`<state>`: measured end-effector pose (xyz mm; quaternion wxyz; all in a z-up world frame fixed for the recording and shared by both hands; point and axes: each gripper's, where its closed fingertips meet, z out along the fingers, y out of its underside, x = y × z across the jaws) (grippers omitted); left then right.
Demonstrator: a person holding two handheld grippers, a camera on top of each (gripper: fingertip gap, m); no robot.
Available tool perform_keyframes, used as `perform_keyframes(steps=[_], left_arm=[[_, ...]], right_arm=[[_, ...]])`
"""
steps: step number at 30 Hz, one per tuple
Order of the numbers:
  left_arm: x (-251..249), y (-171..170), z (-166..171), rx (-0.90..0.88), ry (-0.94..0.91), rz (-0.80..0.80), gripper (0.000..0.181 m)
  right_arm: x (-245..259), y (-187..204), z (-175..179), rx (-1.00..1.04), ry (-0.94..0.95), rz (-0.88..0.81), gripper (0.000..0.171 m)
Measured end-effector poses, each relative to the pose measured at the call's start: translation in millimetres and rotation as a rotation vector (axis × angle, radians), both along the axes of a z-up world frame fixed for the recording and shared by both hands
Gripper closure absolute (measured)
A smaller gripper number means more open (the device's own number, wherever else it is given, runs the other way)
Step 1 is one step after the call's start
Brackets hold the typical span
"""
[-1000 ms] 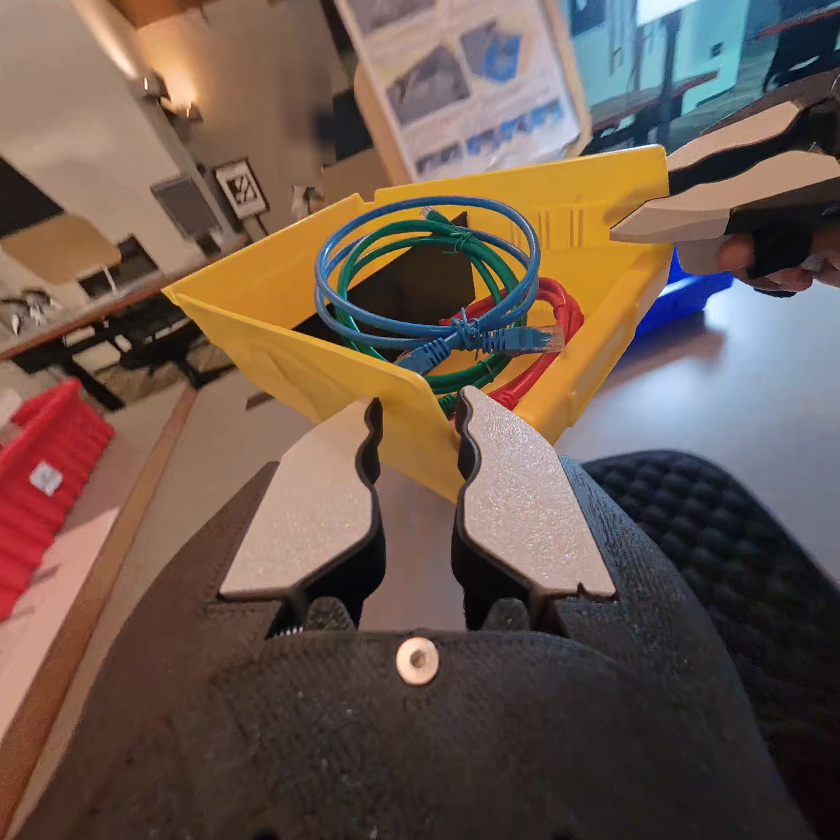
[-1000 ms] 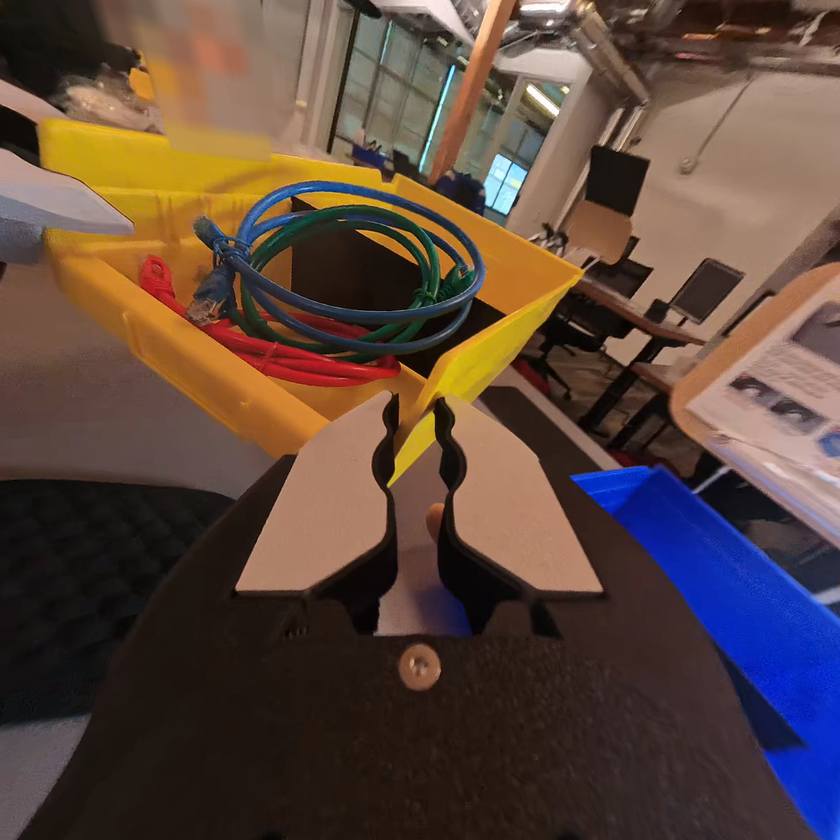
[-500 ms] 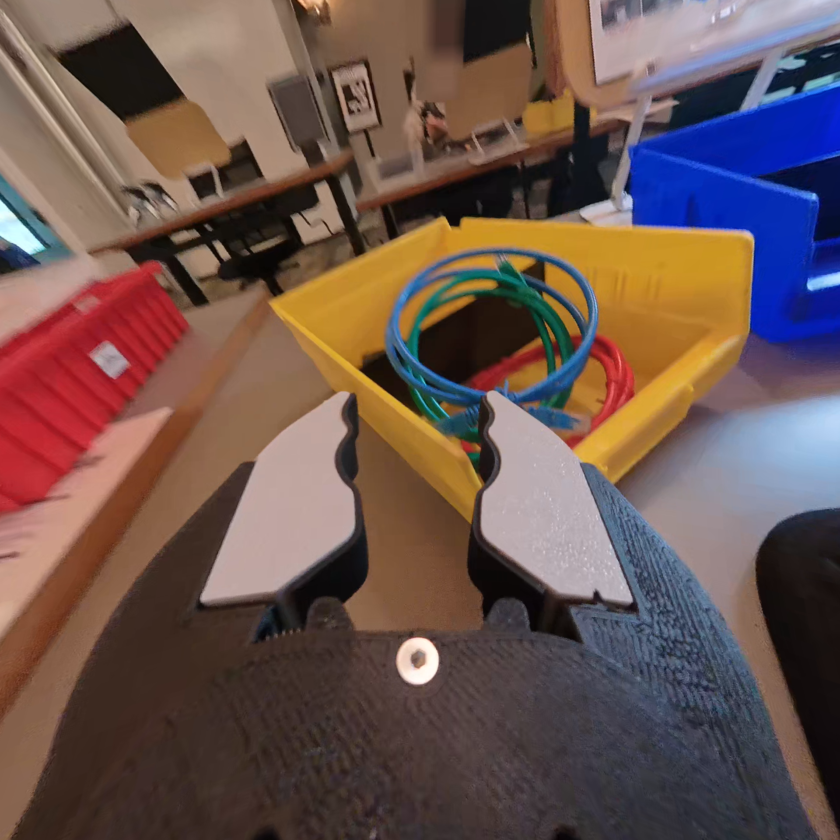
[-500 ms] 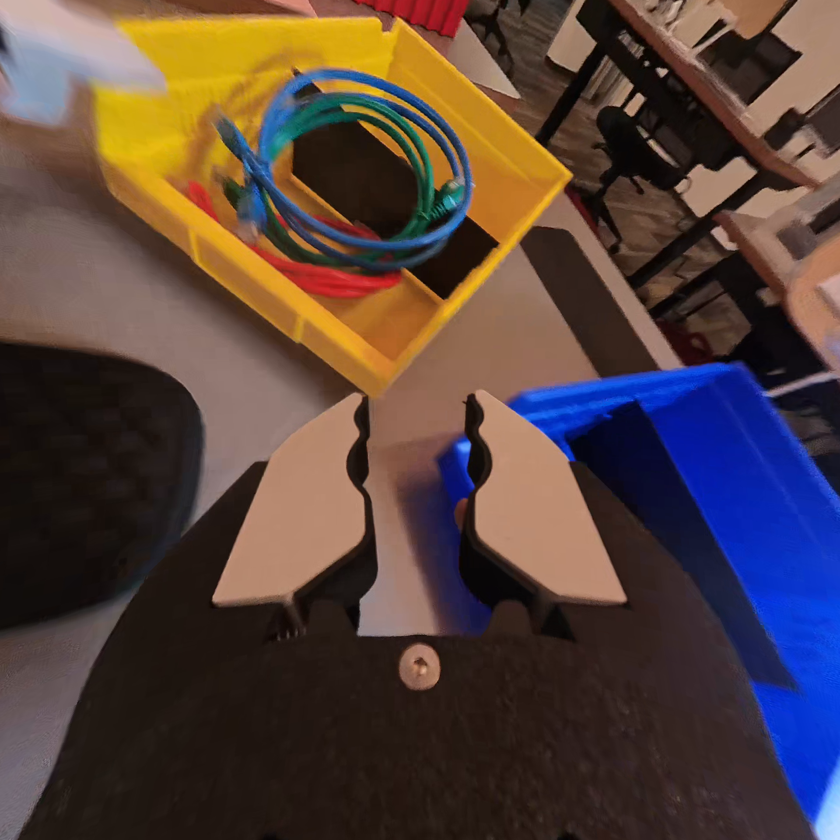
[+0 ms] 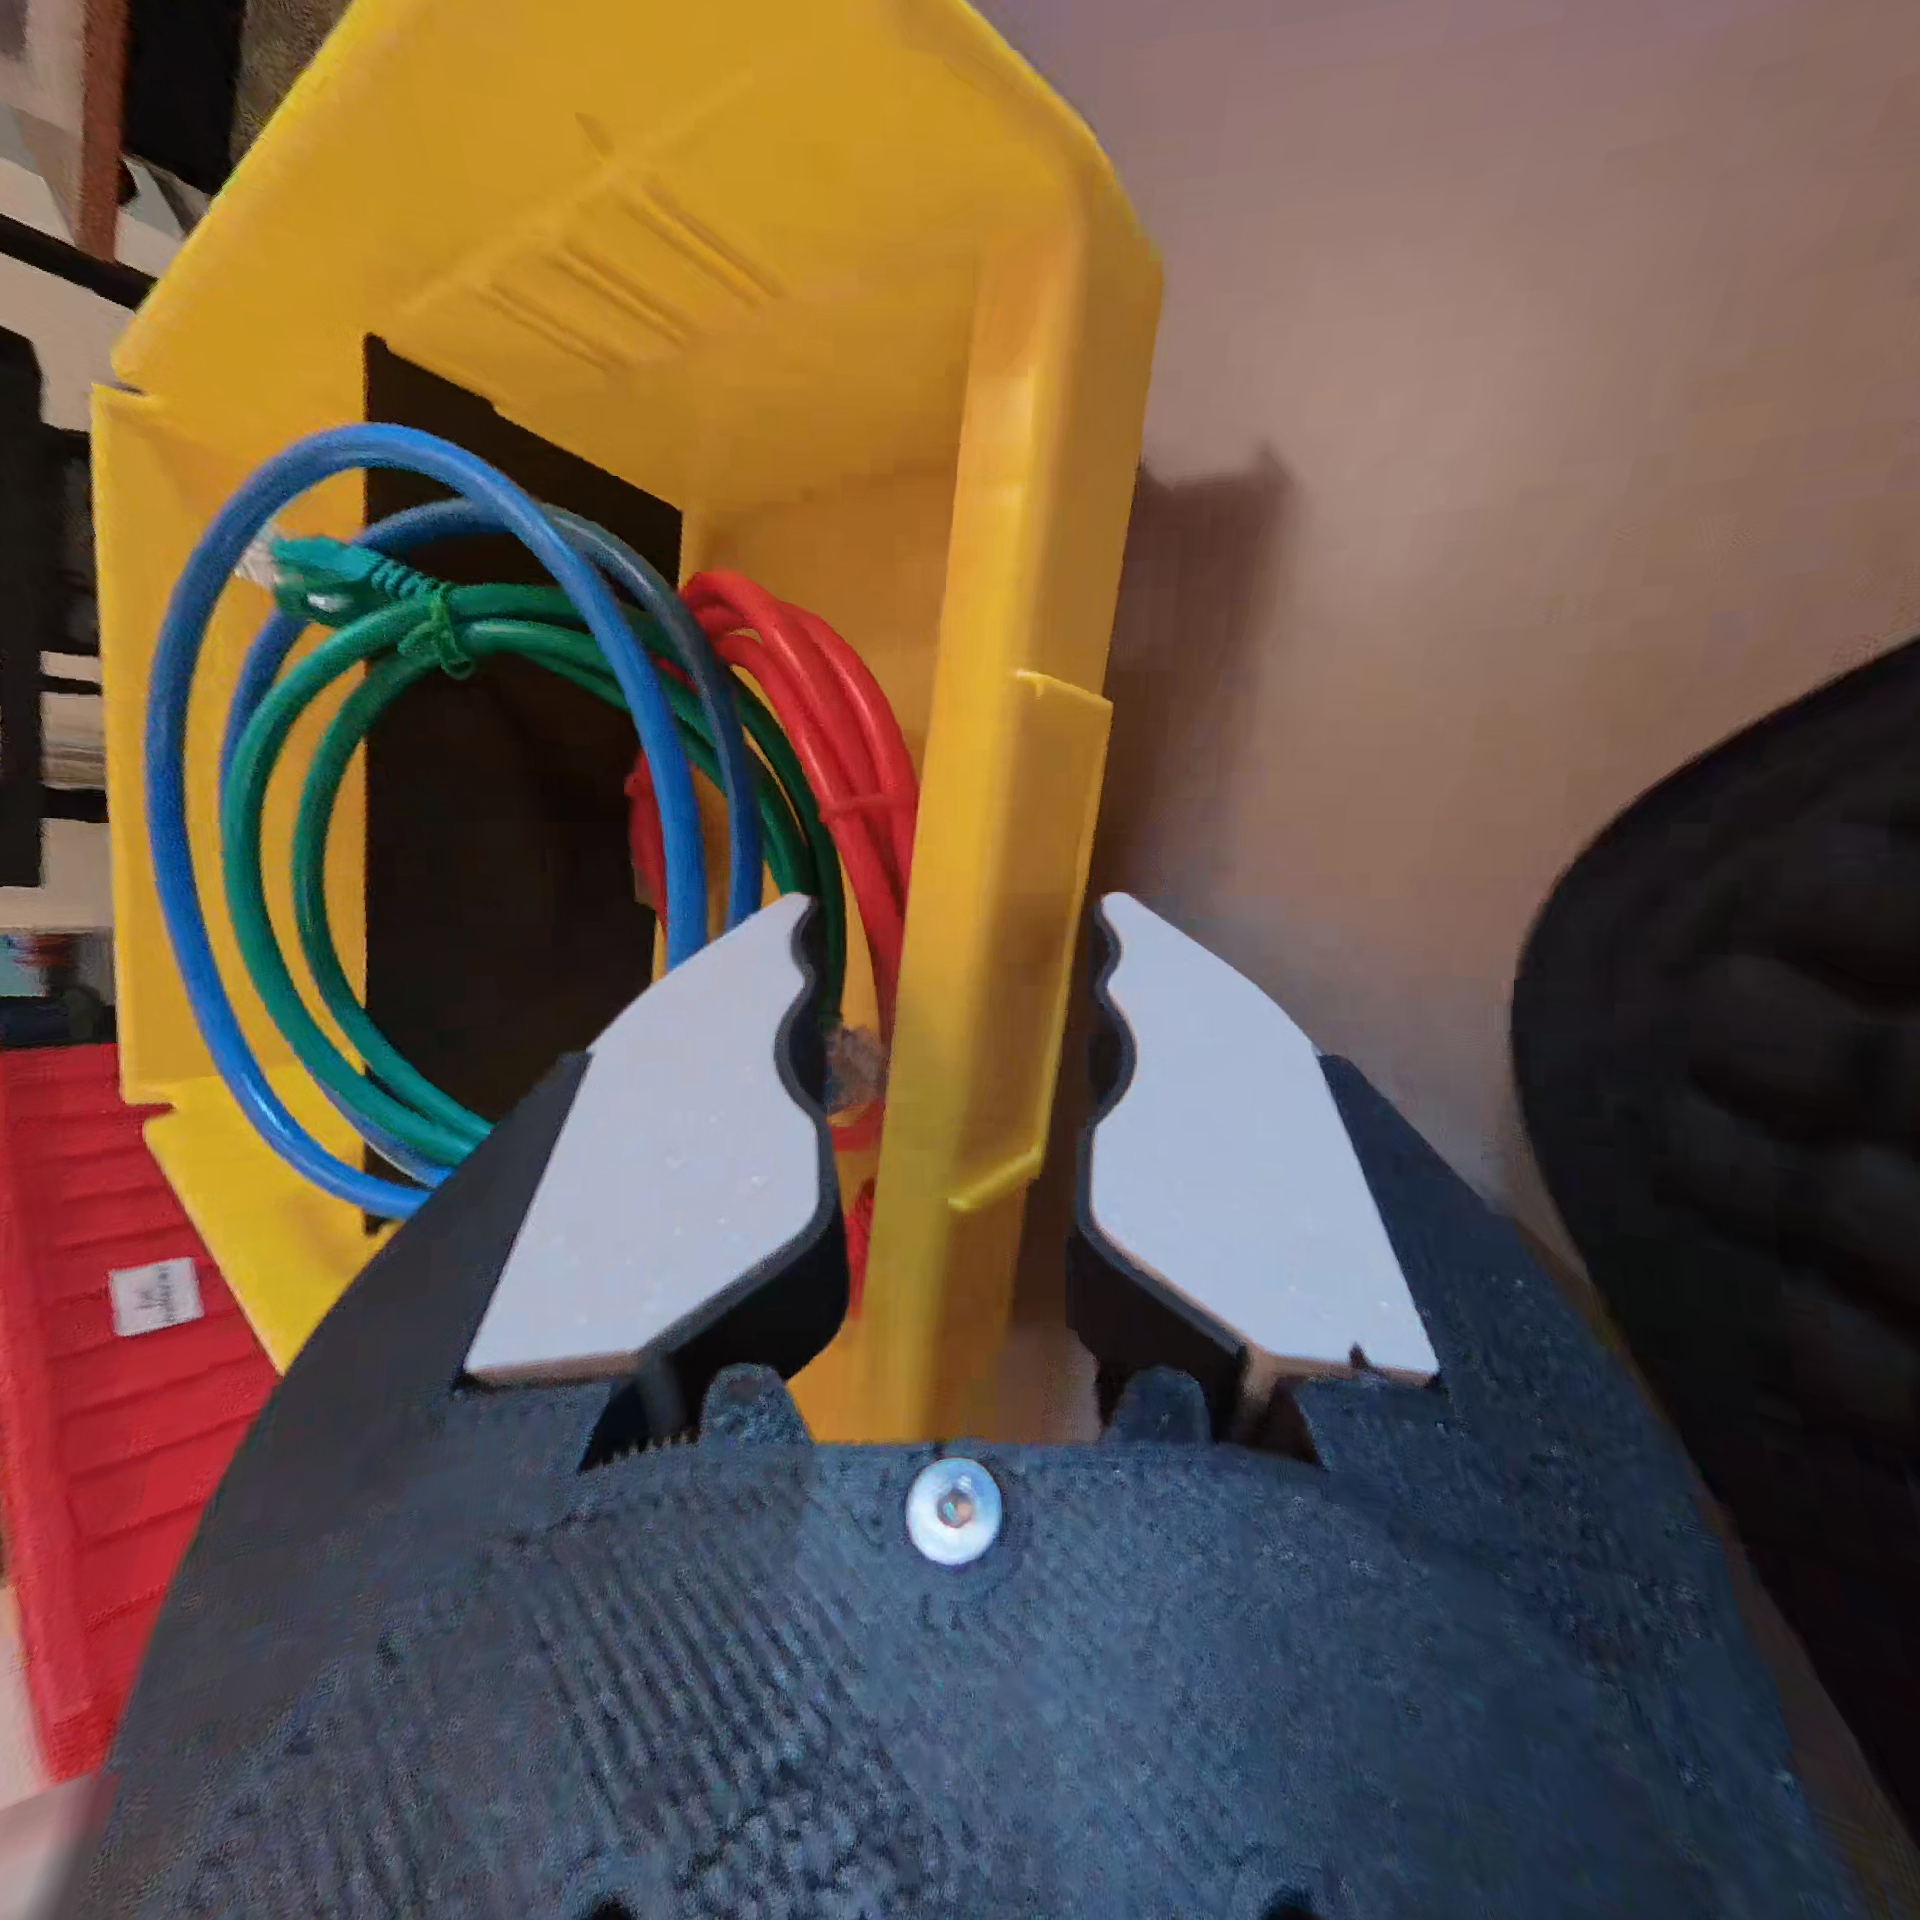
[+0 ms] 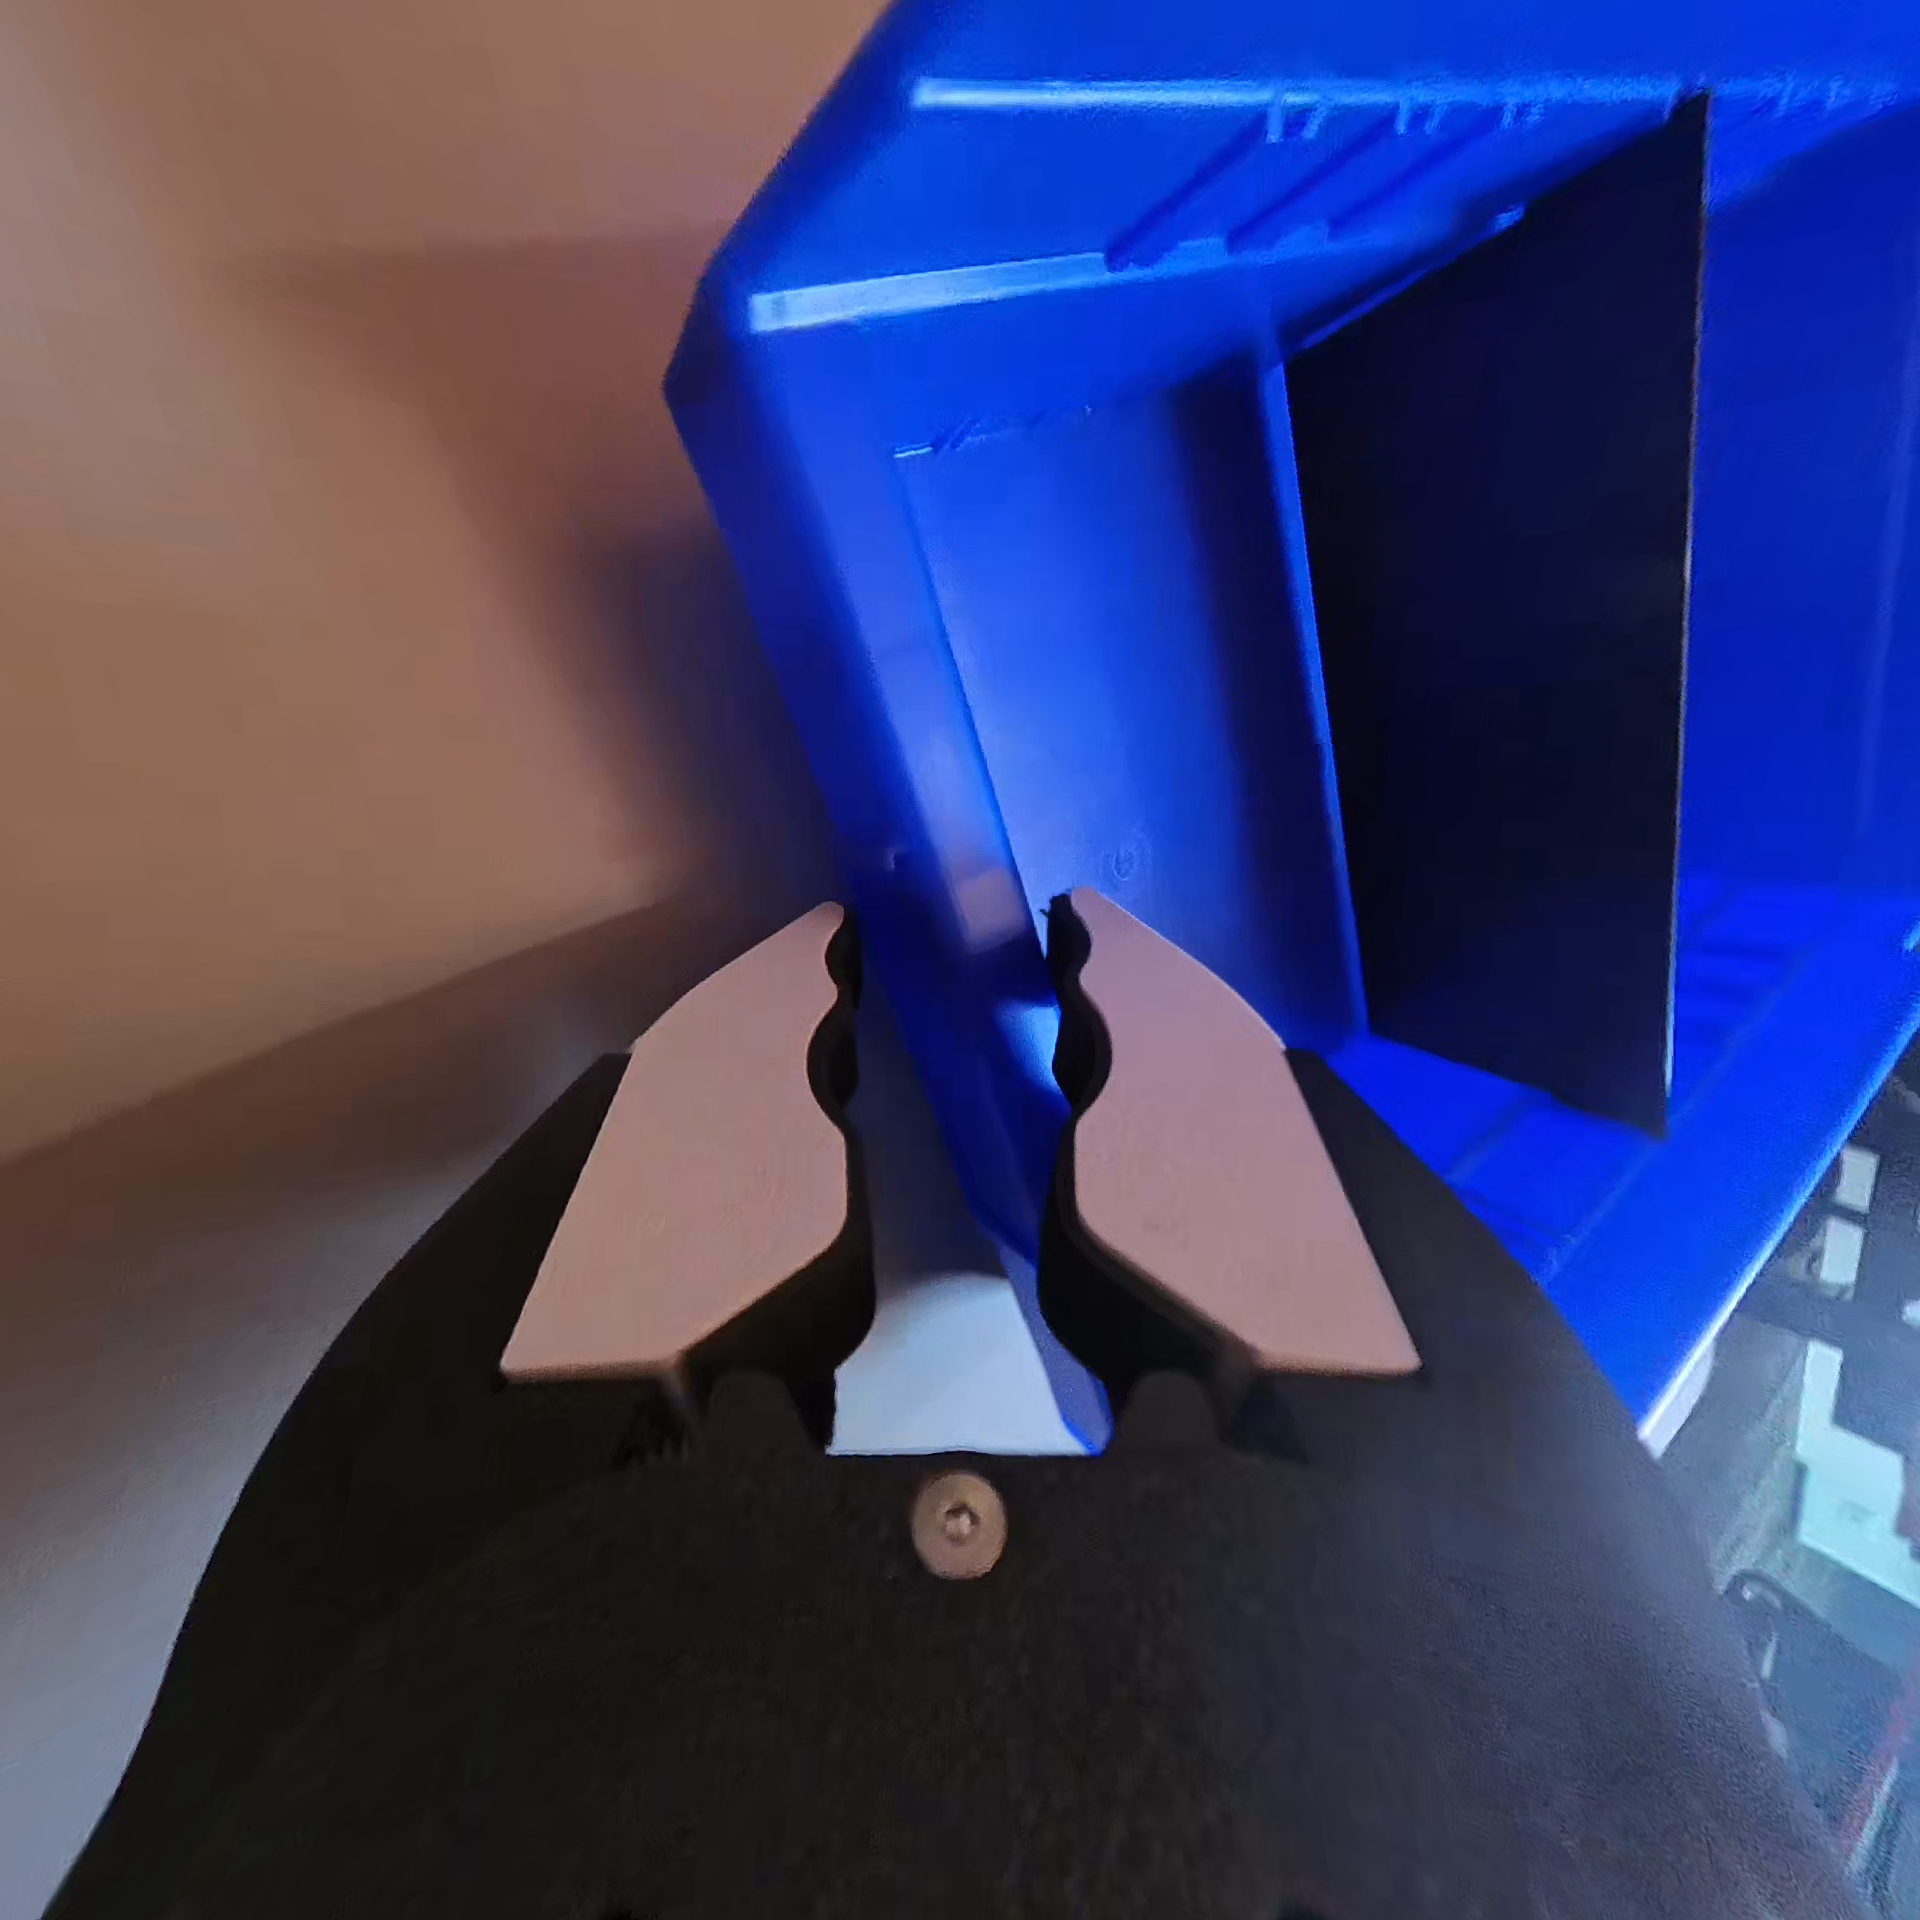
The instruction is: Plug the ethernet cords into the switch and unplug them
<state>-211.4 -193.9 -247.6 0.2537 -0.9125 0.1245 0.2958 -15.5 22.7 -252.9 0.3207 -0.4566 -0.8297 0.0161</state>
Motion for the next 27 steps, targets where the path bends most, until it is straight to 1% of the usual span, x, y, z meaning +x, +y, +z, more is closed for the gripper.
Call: perform_keyframes(steps=[1,4,8,13,17,18,20,21,23,25,27], left_arm=[[-2.8,3.1,-4.0,-0.021,0.019,-0.016,0.138],[-8.1,13.5,-11.6,-0.03,0.041,-0.03,0.143],[-15.5,21.0,-13.5,-0.026,0.079,-0.042,0.148],[-22.4,25.9,-13.9,-0.022,0.075,-0.107,0.148],[-28.8,34.8,-14.0,-0.012,0.076,-0.142,0.148],[-29.8,36.7,-13.8,-0.006,0.079,-0.142,0.148],[-28.0,33.5,-12.0,-0.011,0.06,-0.119,0.145],[-23.6,29.1,-5.9,0.0,0.023,-0.092,0.144],[-8.6,25.1,25.5,0.111,-0.09,-0.071,0.142],[-3.7,24.0,77.7,0.295,-0.187,-0.072,0.141],[-25.3,23.0,135.0,0.484,-0.228,-0.033,0.14]], right_arm=[[15.0,4.5,-0.1,-0.001,-0.003,-0.017,0.136],[47.0,21.3,0.1,0.018,0.001,-0.063,0.136],[58.5,53.7,-0.1,0.086,0.017,-0.098,0.138],[59.2,118.7,0.8,0.166,0.023,-0.228,0.137],[65.1,170.3,4.3,0.228,0.07,-0.375,0.134],[66.9,176.6,8.1,0.245,0.101,-0.395,0.132],[66.2,169.4,22.2,0.2,0.195,-0.38,0.13],[65.0,160.6,33.1,0.149,0.262,-0.365,0.129],[60.6,133.8,56.7,-0.028,0.418,-0.301,0.129],[56.8,108.1,80.5,-0.219,0.578,-0.215,0.13],[56.5,95.6,97.9,-0.362,0.718,-0.162,0.13]])
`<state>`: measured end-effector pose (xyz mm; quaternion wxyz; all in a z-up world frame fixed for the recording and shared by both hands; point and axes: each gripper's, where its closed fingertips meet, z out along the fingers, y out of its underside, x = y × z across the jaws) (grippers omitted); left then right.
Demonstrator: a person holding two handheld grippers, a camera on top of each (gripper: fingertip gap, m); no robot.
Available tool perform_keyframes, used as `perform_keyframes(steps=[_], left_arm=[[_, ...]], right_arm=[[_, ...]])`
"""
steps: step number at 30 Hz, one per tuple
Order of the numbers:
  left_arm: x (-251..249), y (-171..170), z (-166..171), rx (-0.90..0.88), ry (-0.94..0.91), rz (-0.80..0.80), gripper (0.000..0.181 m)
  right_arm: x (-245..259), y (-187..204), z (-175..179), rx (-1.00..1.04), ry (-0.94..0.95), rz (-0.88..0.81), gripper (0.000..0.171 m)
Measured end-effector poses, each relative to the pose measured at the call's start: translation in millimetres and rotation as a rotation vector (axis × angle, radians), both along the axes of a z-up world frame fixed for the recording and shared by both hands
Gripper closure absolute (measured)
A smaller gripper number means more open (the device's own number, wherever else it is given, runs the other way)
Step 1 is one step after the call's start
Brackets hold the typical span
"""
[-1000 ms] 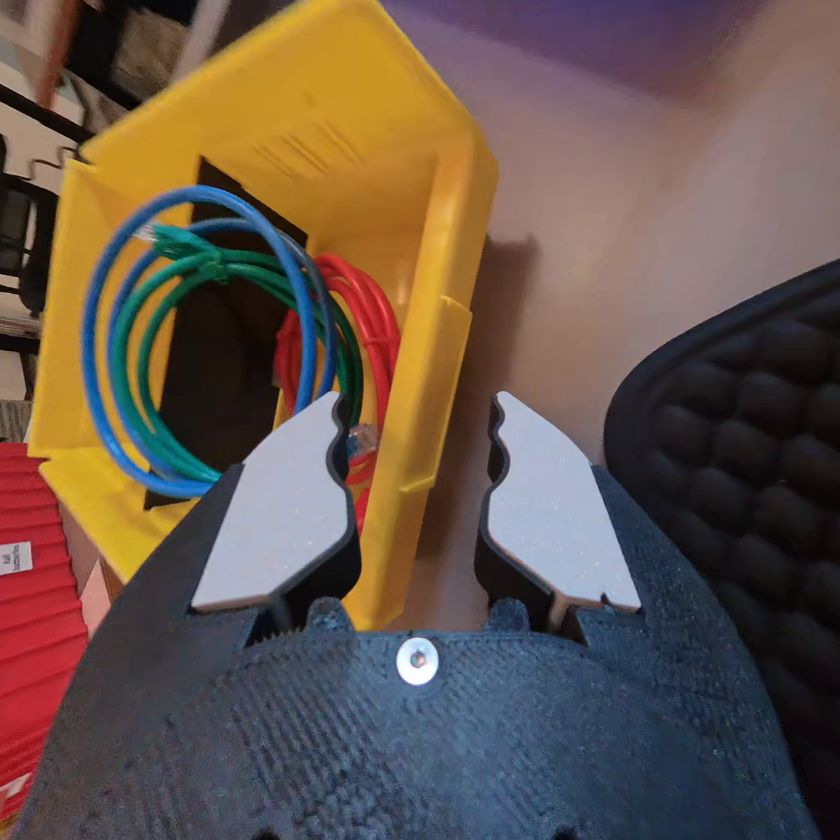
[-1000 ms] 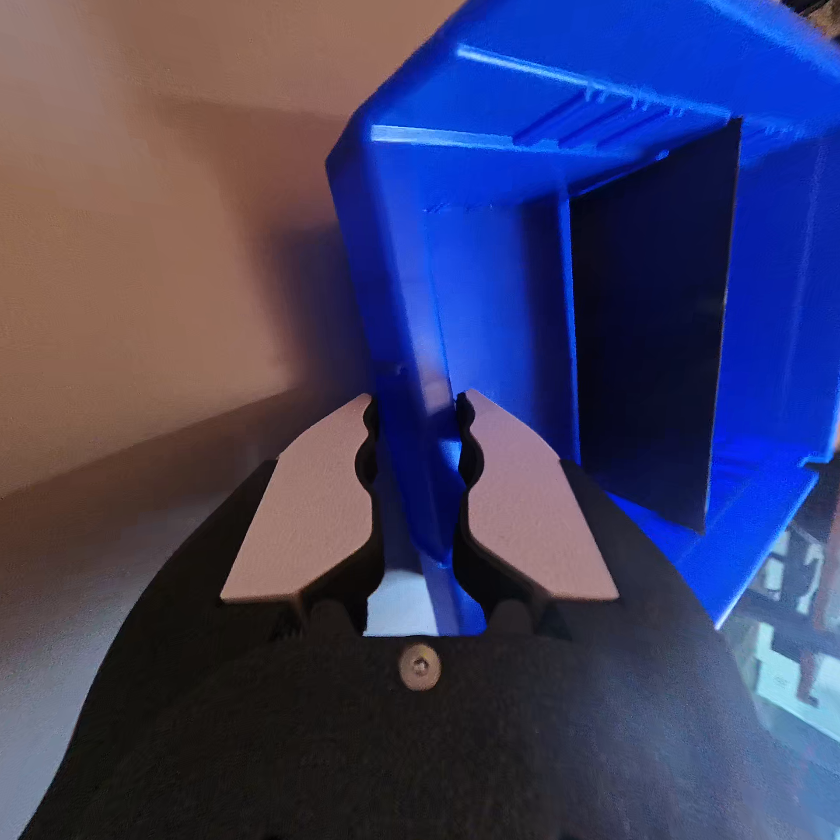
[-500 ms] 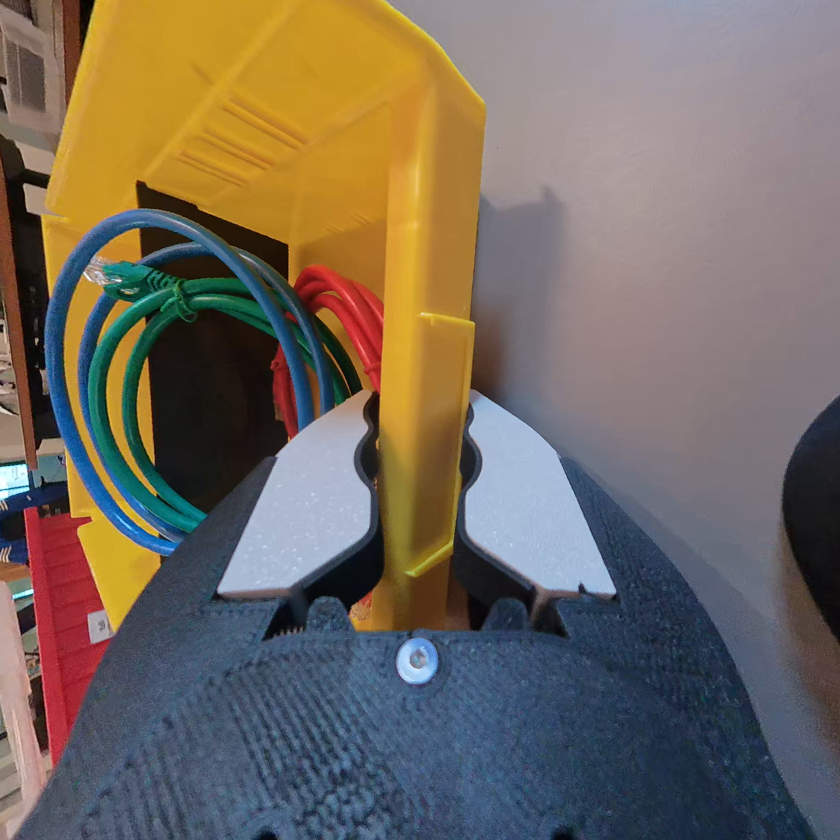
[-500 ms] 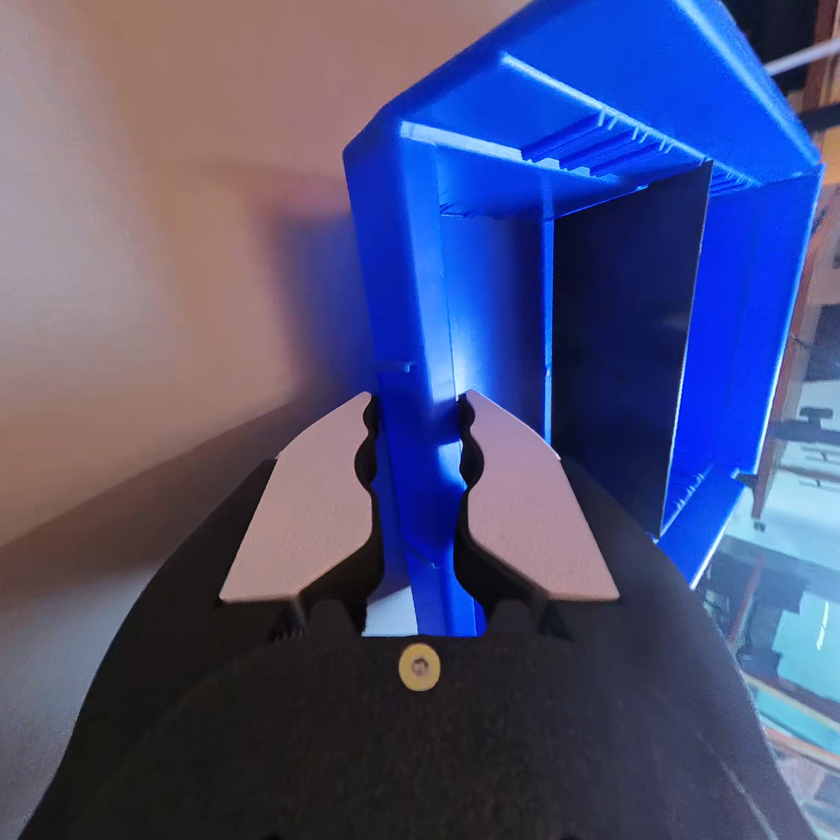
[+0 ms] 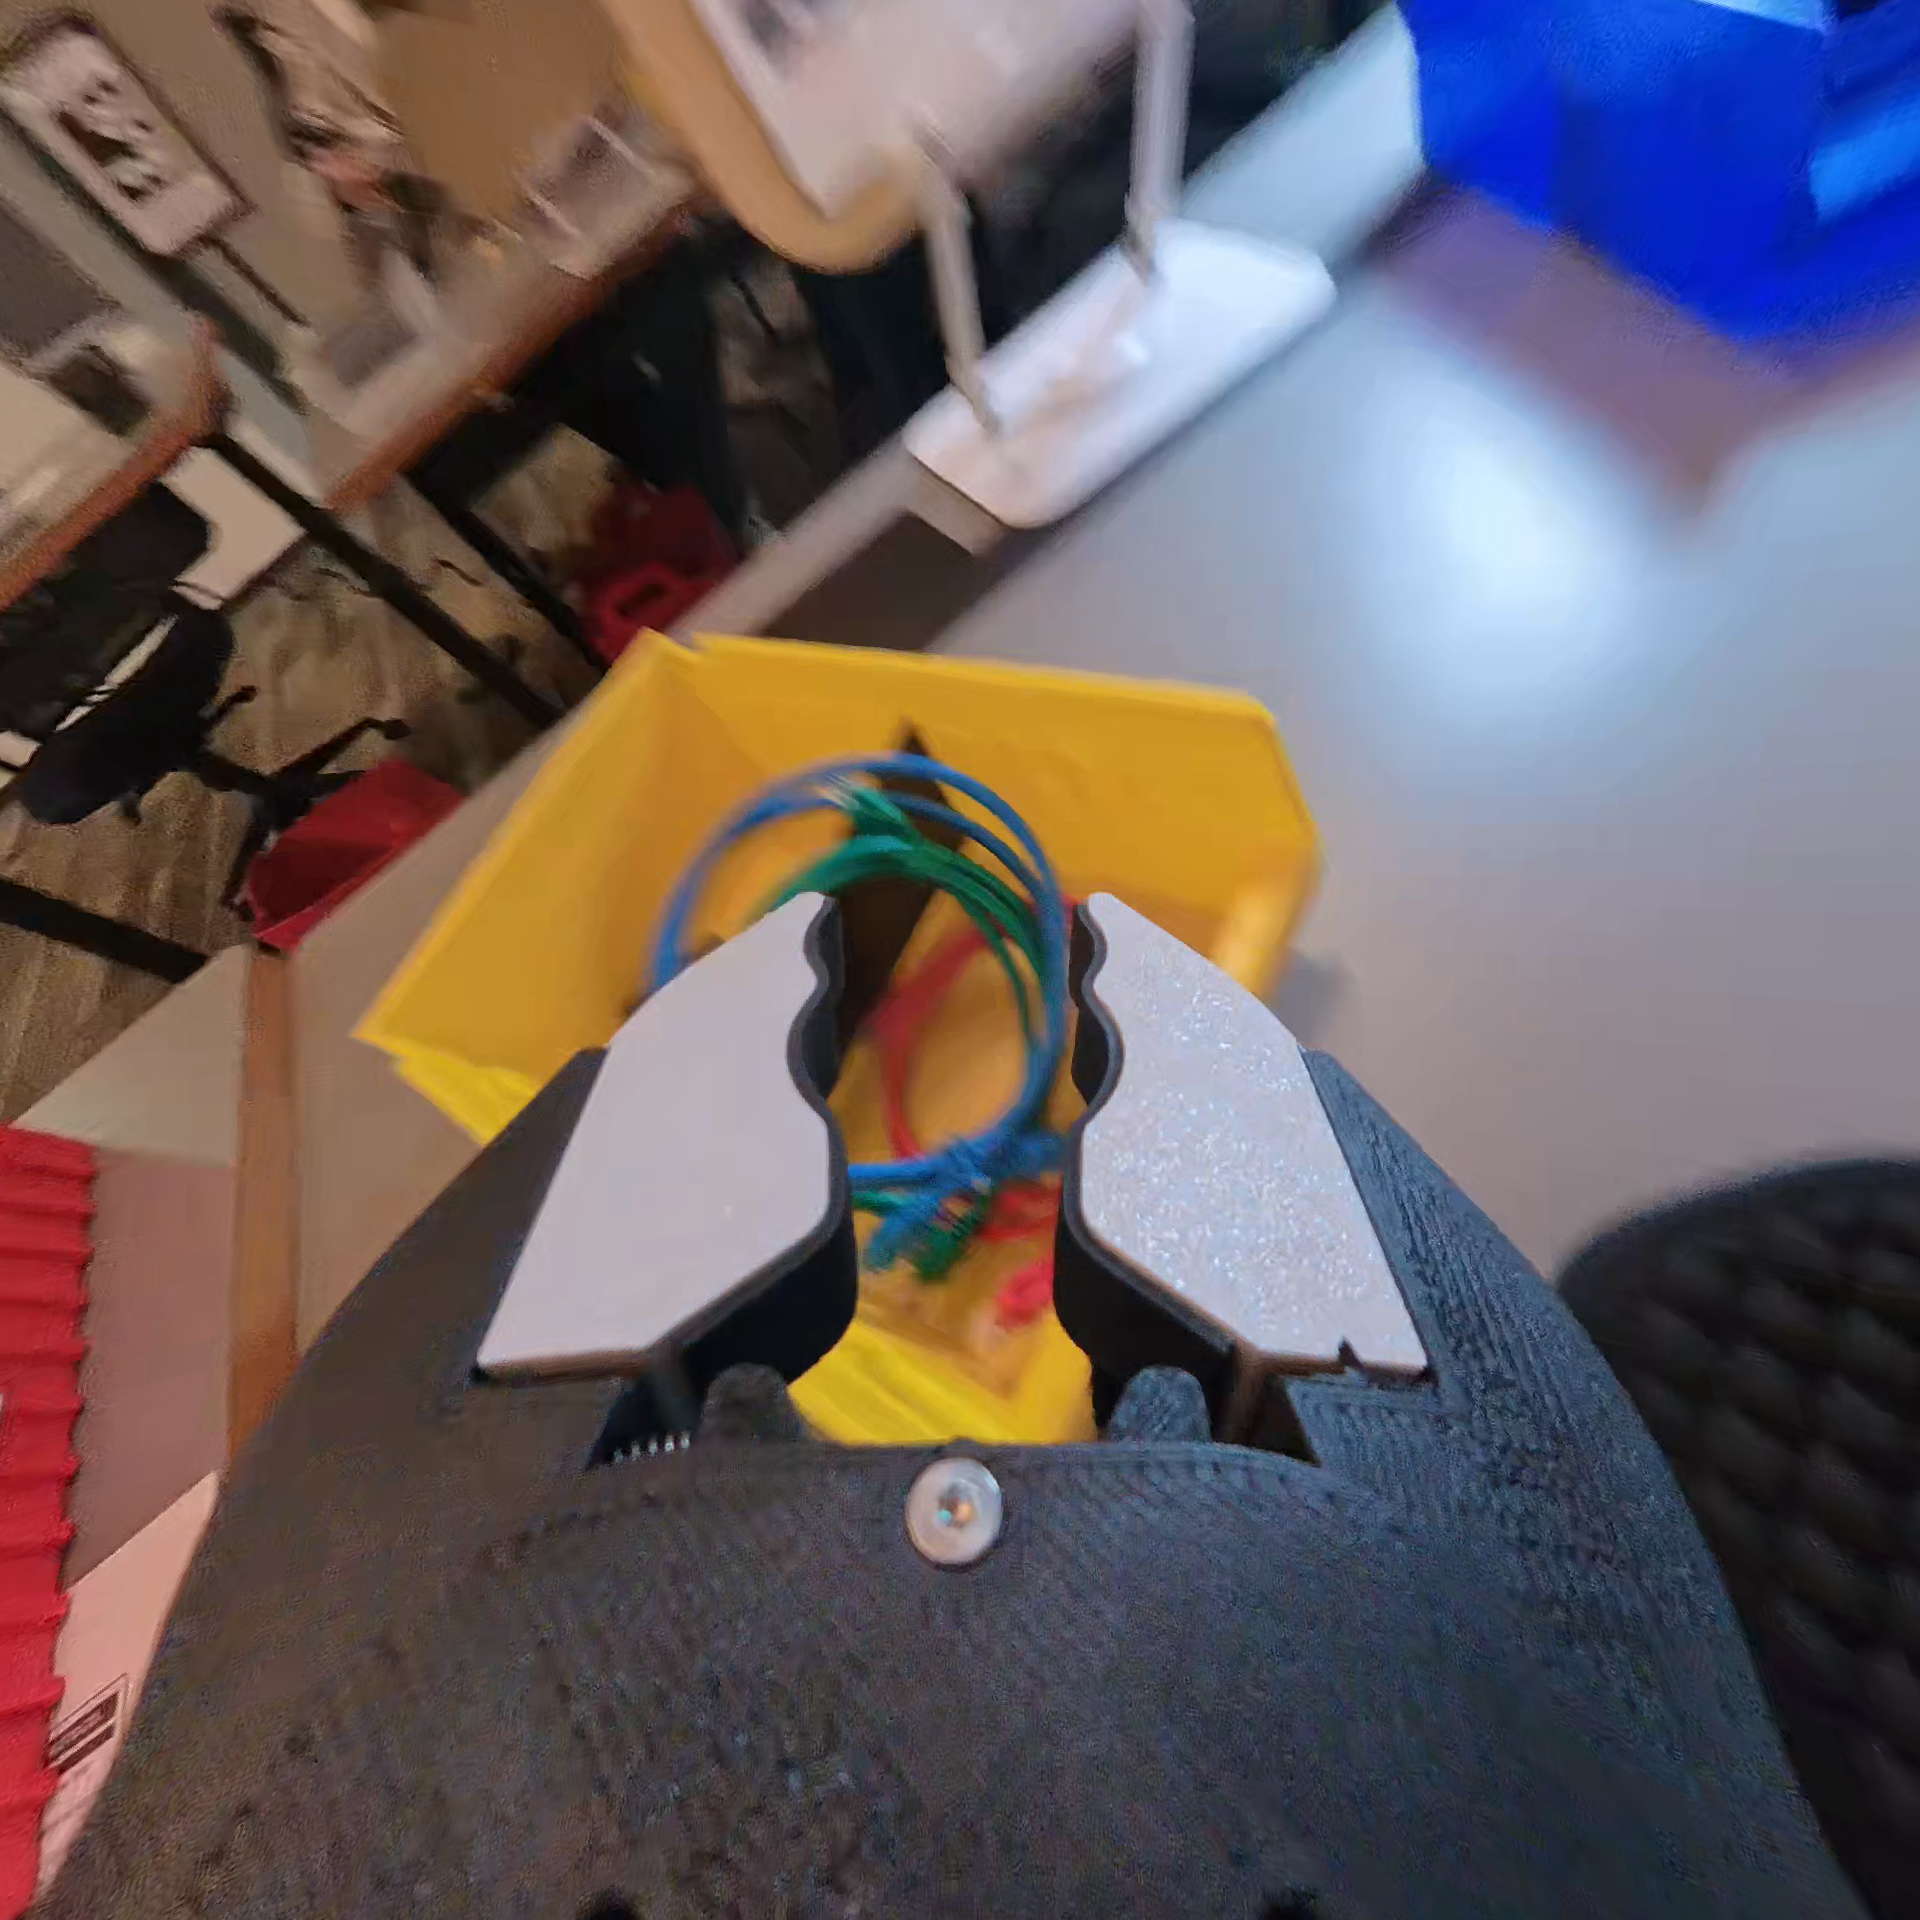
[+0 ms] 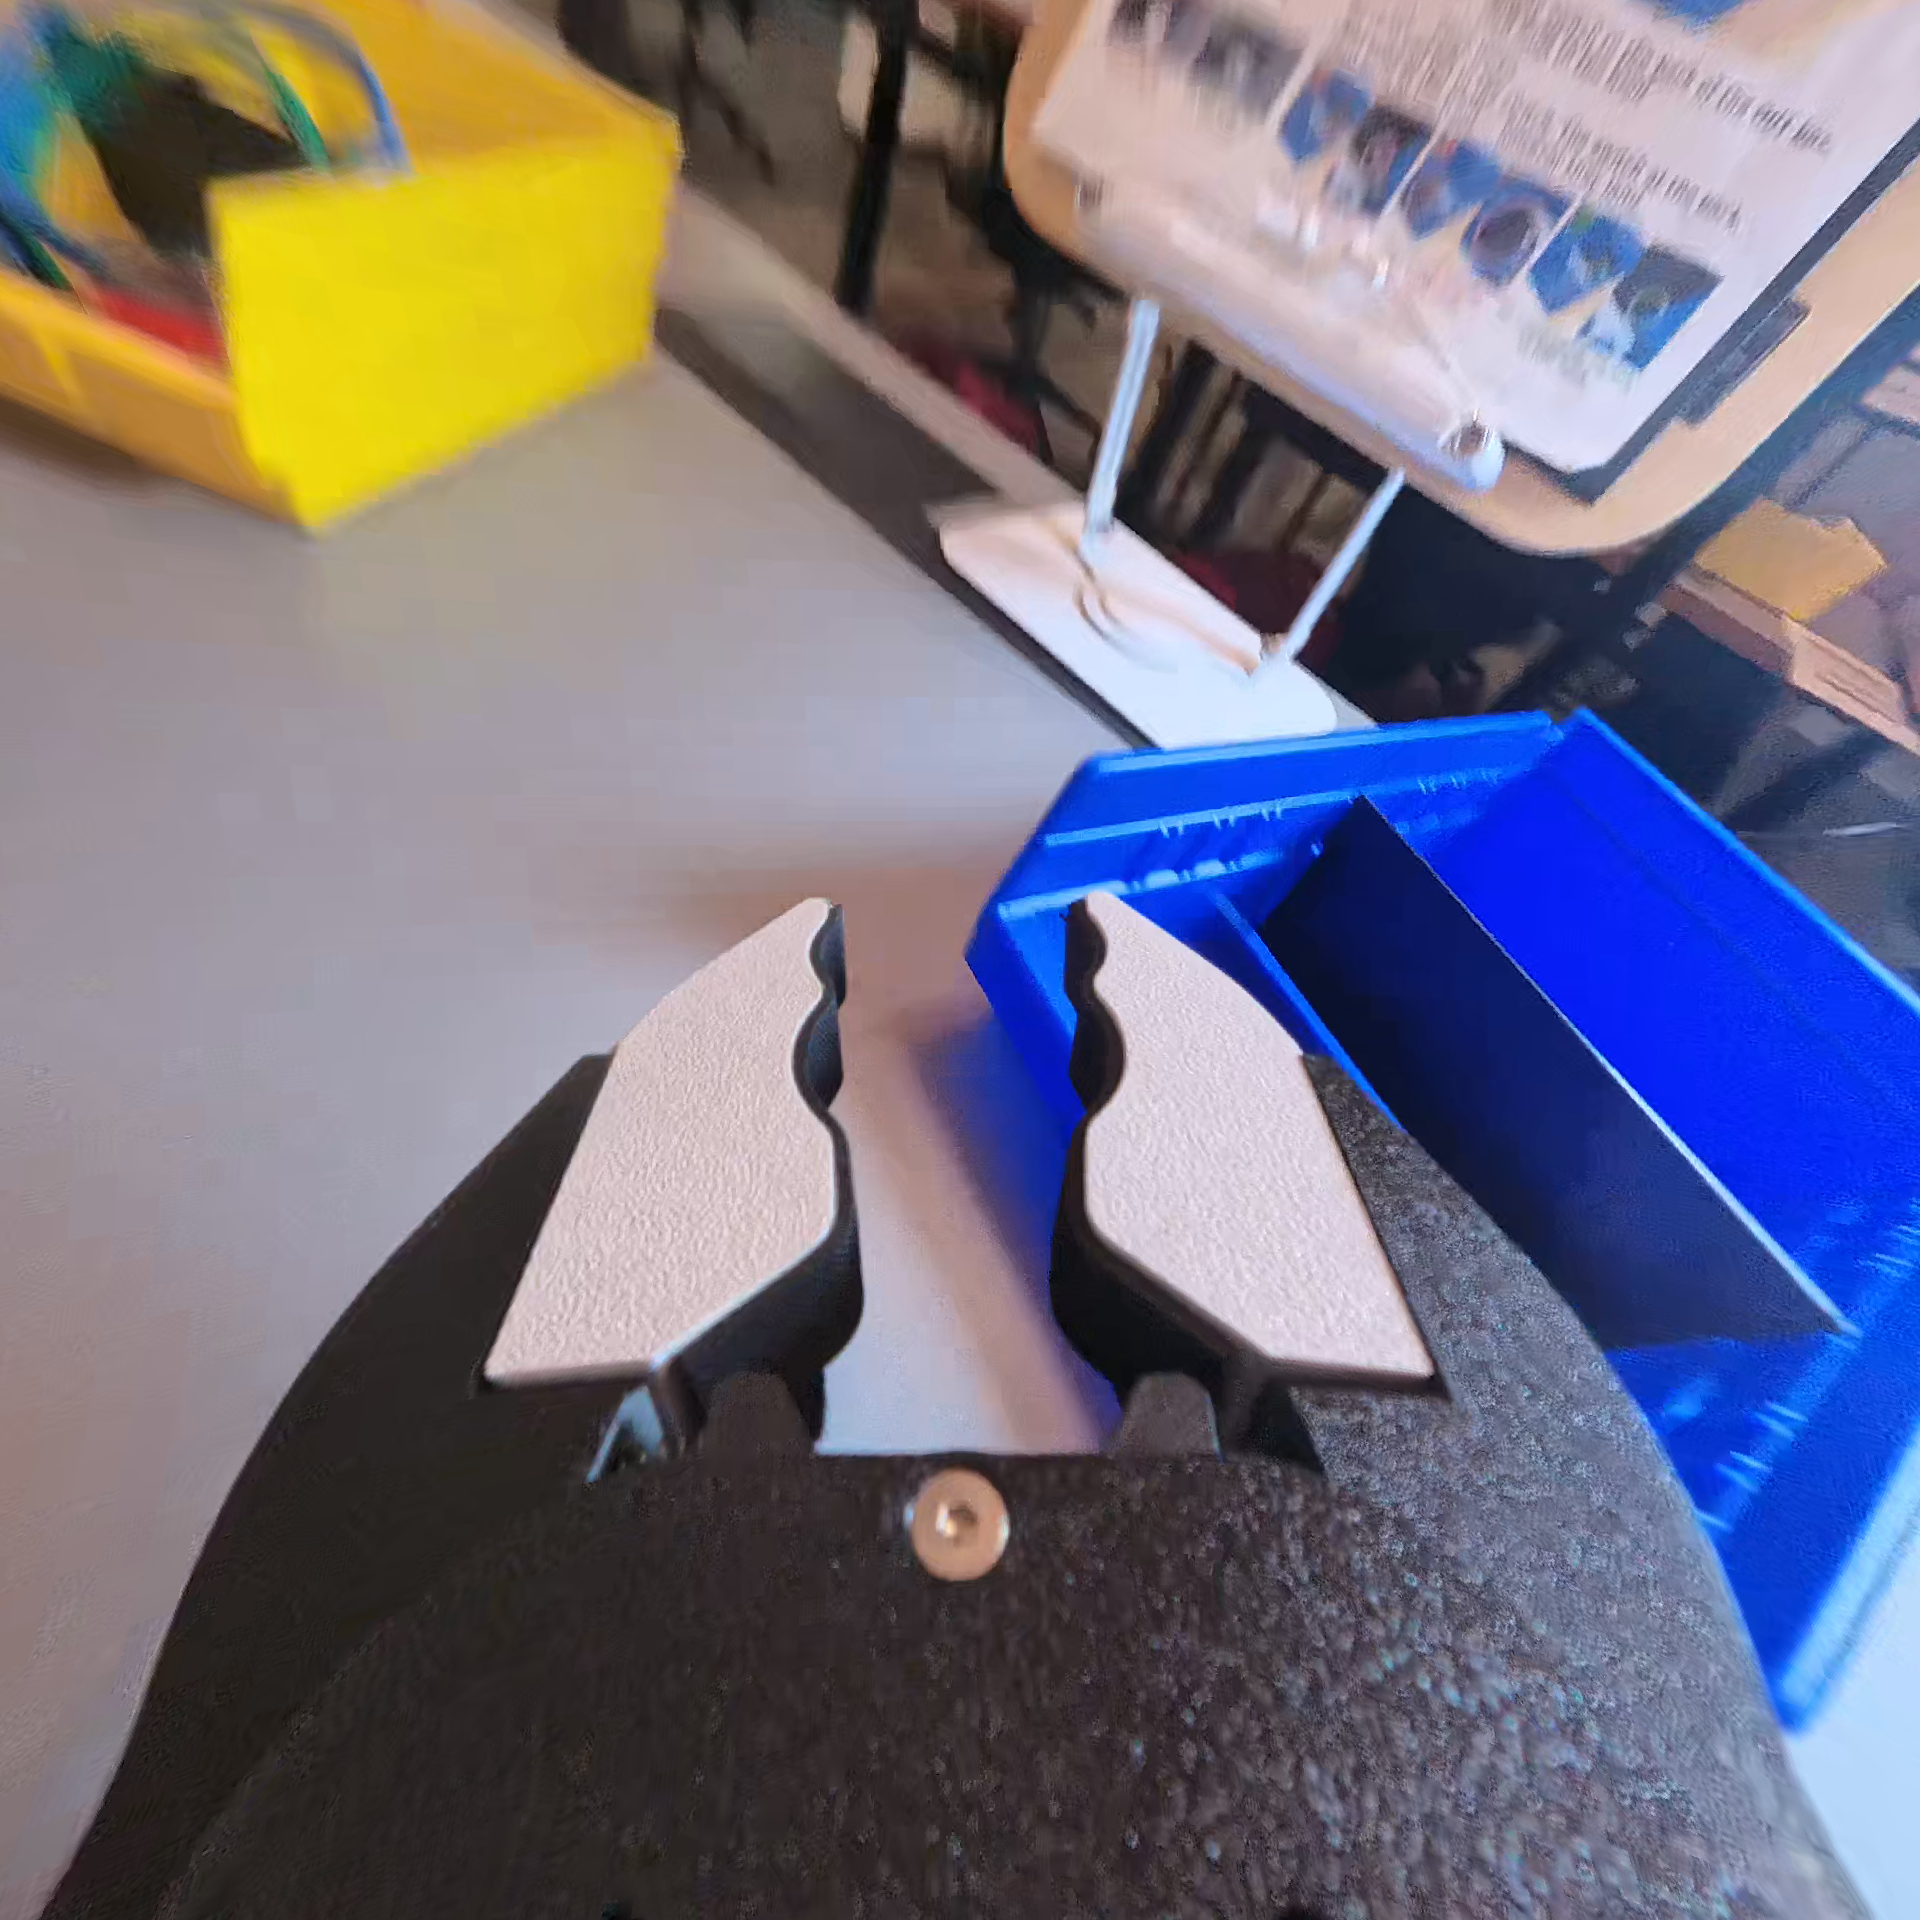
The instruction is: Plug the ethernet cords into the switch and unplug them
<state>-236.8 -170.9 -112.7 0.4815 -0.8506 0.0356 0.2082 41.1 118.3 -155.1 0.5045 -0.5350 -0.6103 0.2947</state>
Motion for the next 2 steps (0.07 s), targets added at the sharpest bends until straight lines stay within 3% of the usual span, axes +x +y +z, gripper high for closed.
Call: perform_keyframes(steps=[2], left_arm=[[-39.7,2.4,41.3,0.116,-0.055,0.077,0.139]], right_arm=[[1.5,0.5,8.5,-0.079,0.116,0.013,0.131]])
